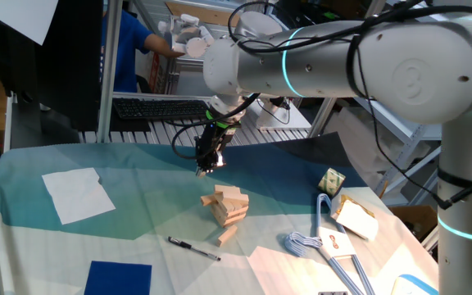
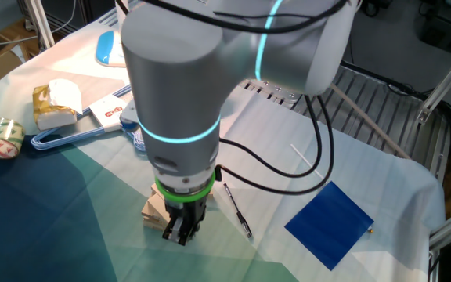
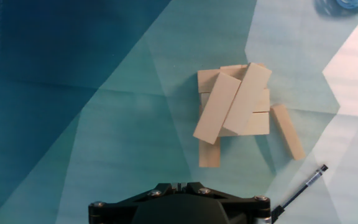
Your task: Play Jenga
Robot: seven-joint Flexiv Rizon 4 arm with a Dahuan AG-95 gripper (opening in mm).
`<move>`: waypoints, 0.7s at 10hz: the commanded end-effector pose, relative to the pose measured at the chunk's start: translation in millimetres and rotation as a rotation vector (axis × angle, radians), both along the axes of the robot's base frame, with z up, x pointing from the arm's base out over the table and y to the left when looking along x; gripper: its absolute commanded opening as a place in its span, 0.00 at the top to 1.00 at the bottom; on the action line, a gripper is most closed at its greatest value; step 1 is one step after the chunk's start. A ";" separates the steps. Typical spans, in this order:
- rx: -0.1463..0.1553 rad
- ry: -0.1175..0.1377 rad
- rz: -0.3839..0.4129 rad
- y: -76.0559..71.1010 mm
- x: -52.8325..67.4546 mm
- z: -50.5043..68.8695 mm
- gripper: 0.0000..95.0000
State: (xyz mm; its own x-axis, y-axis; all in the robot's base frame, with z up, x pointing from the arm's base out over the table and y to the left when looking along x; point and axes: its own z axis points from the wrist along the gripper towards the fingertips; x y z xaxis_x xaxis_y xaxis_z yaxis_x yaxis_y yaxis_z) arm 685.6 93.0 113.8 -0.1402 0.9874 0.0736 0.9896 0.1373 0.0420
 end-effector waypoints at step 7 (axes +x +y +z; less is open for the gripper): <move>-0.013 0.001 0.034 -4.6 -3.6 -18.9 1.00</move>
State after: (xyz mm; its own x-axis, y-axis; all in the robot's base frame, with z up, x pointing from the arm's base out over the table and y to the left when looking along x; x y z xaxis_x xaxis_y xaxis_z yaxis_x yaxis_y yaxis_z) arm 681.0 88.2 92.7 -0.1732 0.9832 0.0570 0.9845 0.1711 0.0396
